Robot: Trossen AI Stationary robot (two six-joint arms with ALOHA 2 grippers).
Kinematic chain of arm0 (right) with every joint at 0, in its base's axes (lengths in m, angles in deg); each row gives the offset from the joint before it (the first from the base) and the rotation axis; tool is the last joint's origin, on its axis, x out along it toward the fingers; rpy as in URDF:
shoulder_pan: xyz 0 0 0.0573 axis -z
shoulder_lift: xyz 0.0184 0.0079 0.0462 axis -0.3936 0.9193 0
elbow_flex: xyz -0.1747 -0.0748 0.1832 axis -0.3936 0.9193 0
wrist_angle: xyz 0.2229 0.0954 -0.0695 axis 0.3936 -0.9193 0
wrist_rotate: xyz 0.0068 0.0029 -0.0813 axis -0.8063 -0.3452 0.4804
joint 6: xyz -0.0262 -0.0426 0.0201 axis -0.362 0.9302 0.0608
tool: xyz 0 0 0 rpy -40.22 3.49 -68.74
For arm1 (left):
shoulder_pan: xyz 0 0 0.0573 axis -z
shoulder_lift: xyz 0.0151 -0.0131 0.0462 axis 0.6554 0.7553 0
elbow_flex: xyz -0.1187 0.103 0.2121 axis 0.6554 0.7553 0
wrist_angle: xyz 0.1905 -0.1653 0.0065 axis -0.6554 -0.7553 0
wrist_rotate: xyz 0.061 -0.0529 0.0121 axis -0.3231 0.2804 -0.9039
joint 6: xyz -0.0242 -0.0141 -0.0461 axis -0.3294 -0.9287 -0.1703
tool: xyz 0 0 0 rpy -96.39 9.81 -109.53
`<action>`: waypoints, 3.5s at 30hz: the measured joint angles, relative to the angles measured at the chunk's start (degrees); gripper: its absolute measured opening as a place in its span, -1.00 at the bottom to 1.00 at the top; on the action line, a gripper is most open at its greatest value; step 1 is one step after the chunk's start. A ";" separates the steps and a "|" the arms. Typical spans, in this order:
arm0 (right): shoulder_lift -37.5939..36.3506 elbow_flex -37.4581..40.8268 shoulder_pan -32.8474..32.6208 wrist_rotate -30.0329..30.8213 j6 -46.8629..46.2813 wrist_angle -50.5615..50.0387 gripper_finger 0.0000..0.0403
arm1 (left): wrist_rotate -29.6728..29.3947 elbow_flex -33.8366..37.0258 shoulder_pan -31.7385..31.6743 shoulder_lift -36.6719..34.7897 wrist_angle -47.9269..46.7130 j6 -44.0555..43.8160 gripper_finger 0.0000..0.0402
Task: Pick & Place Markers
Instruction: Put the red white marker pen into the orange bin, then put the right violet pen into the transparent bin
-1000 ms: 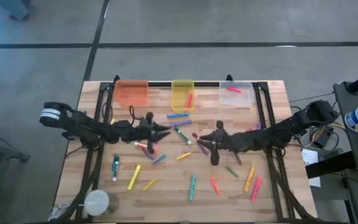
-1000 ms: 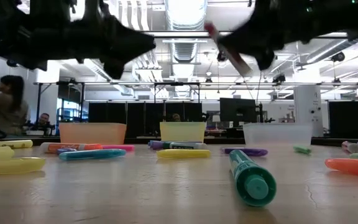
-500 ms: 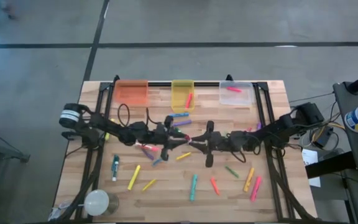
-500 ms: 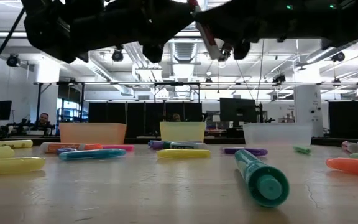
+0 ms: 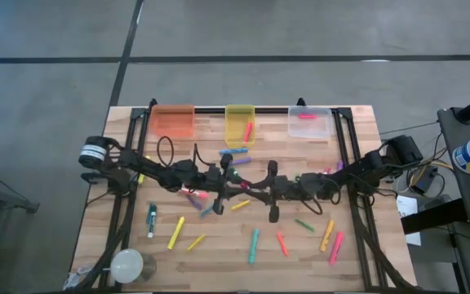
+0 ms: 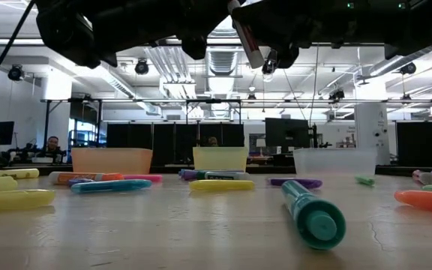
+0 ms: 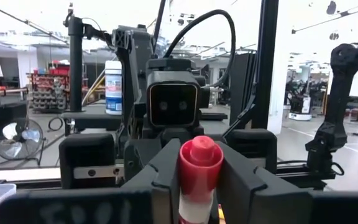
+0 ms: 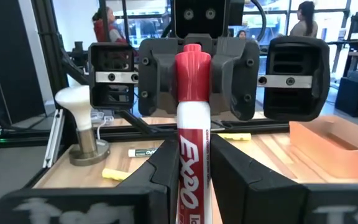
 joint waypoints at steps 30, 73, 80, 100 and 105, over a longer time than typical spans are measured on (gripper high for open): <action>-0.03 -0.30 1.29 5.12 3.86 -10.69 -0.41 | -51.51 -9.85 -19.92 -23.78 -90.70 14.09 -0.73; -0.03 -0.02 1.12 5.03 7.32 -12.00 -0.65 | -52.76 -9.20 -32.73 -8.92 -92.28 20.79 -0.68; -1.93 0.21 -1.35 5.11 5.81 -17.80 -0.84 | -41.95 -5.91 -22.08 -19.14 -88.49 9.35 -0.98; 1.12 0.11 -9.60 21.61 -27.21 -42.04 -0.47 | -15.65 31.69 -9.64 -24.82 -3.97 2.43 -0.98; 5.79 -0.96 -7.69 19.51 -31.92 -42.07 -0.30 | -15.56 31.71 -9.66 -24.71 -3.72 2.48 -0.98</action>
